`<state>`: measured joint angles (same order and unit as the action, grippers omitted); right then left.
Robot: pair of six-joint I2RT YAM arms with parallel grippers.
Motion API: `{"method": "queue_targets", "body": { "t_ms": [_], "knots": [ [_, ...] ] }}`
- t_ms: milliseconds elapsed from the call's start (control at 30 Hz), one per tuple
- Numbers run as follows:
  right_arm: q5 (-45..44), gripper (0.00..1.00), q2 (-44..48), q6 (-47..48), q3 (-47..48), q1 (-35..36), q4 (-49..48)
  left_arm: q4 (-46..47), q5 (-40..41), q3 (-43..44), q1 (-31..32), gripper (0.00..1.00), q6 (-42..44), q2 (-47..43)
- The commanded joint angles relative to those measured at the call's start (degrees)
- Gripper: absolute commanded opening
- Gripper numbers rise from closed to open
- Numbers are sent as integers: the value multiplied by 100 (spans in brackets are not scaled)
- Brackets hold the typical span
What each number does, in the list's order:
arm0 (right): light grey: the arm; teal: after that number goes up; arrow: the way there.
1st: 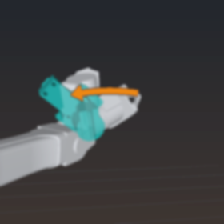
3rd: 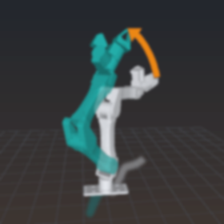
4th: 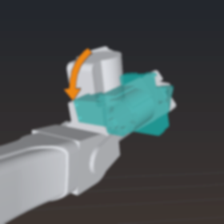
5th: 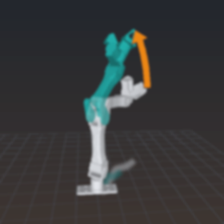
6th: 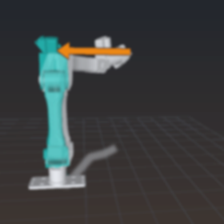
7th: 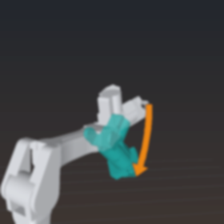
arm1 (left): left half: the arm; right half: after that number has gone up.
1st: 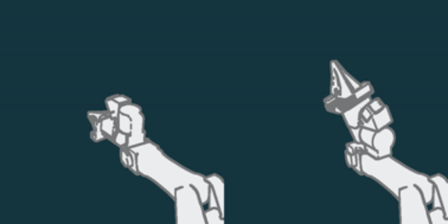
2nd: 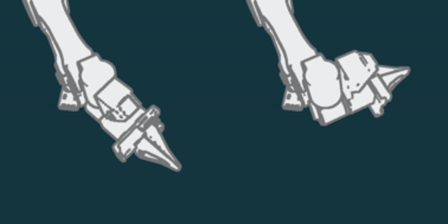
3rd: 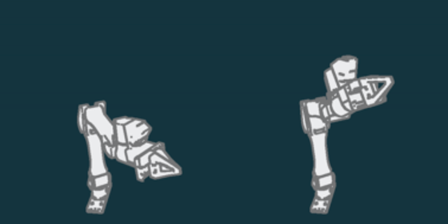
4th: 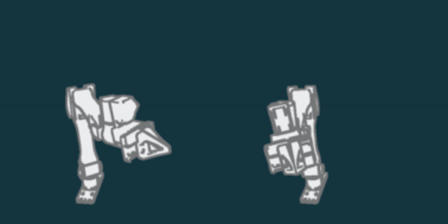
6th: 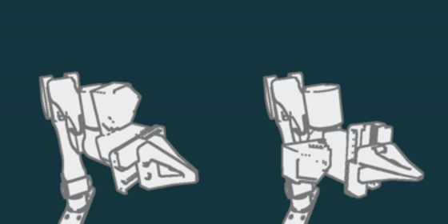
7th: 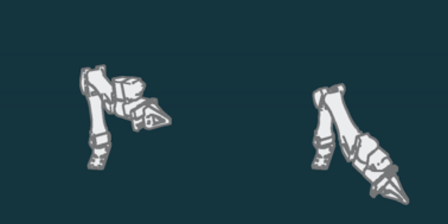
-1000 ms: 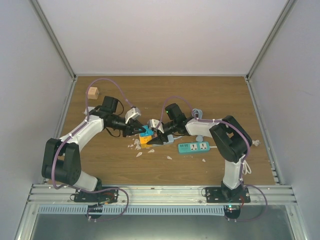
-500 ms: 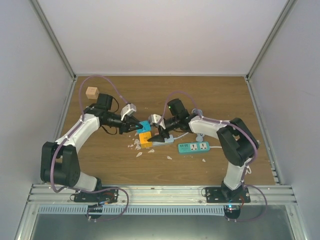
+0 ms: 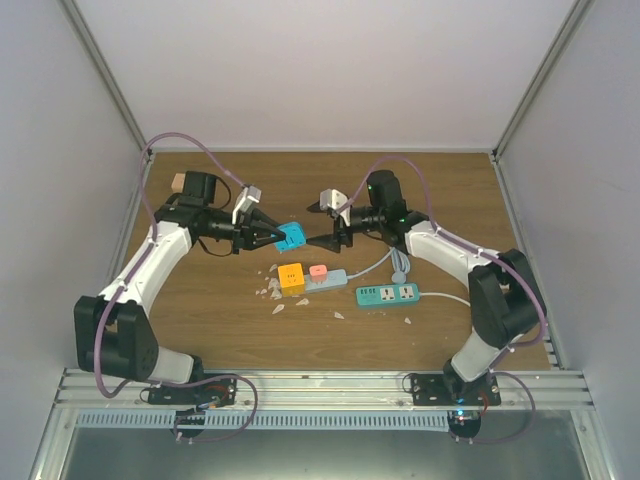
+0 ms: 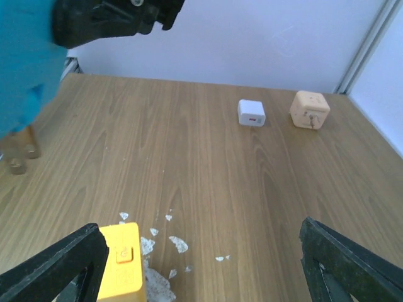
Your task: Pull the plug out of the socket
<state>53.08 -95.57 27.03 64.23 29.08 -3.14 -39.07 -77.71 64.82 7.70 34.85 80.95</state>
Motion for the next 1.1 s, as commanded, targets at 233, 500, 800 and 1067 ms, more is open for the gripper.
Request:
{"method": "queue_targets", "body": {
  "t_ms": [233, 500, 800, 1067],
  "knots": [
    [342, 87, 266, -1150, 69, 416, -1155, 864, -684, -224, -30, 0, -846, -403],
    [567, 86, 451, -1193, 50, 668, -1012, 1506, -459, -479, -41, 0, -1384, -516],
    [532, 83, 658, -1398, -290, 676, -1274, 2201, 20, -698, -63, 0, -1994, -630],
    [148, 78, 608, -1554, -308, 678, -1397, 2137, -85, -791, -41, 0, -1942, -652]
  ]
}}
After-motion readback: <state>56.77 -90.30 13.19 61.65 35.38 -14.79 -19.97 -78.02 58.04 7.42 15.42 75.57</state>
